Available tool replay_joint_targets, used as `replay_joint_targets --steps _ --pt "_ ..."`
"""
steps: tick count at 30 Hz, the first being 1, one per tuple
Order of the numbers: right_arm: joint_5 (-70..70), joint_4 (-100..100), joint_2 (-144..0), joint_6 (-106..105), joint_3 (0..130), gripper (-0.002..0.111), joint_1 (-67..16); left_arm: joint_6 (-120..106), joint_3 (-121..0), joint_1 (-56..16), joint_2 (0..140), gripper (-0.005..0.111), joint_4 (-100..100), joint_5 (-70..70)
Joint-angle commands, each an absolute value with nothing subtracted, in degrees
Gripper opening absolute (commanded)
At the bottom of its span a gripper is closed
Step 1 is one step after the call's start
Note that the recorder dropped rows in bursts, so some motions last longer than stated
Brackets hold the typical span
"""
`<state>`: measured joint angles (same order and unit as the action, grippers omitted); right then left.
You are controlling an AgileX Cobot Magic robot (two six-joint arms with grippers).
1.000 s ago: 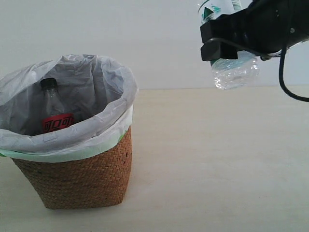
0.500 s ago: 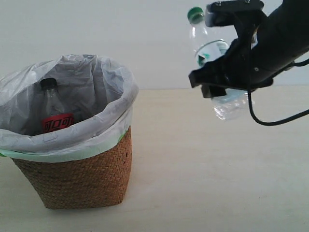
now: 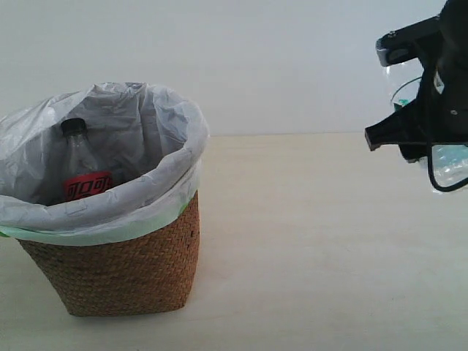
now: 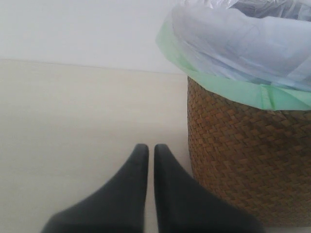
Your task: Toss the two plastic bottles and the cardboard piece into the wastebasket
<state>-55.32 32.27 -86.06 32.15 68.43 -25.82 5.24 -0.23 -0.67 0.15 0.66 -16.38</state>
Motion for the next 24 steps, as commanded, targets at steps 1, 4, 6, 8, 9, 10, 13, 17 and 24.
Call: replay_joint_targets --steps 1,4,6,8,9,10,13,17,24 --pt "-39.9 14.7 -86.1 24.6 70.1 0.0 -26.7 5.6 0.0 -0.5 0.0 0.004 0.9 -15.9" --pt "-33.3 -14.9 -86.3 1.5 77.5 0.006 -31.0 5.6 0.0 -0.5 0.0 0.004 0.9 -15.9" --pt "-35.0 -29.7 -86.7 -9.7 83.9 0.021 -33.1 5.6 0.0 -0.5 0.0 0.004 0.9 -15.9" --pt "-36.3 -40.1 -87.5 -13.0 91.2 0.055 -34.5 5.6 0.0 -0.5 0.0 0.004 0.9 -15.9" --pt "-36.4 -42.1 -87.9 -12.1 94.1 0.072 -34.7 5.6 0.0 -0.5 0.0 0.004 0.9 -15.9" --pt "-36.8 -42.5 -88.3 -9.8 96.6 0.082 -34.9 5.6 0.0 -0.5 0.0 0.004 0.9 -15.9" --pt "-40.1 -35.7 -88.8 -2.7 99.7 0.072 -35.0 5.6 0.0 -0.5 0.0 0.004 0.9 -15.9" --pt "-43.2 -28.8 -89.3 -0.7 99.5 0.063 -35.0 5.6 0.0 -0.5 0.0 0.004 0.9 -15.9" --pt "-45.7 -11.6 -89.9 9.2 99.4 0.071 -34.9 5.6 0.0 -0.5 0.0 0.004 0.9 -15.9"
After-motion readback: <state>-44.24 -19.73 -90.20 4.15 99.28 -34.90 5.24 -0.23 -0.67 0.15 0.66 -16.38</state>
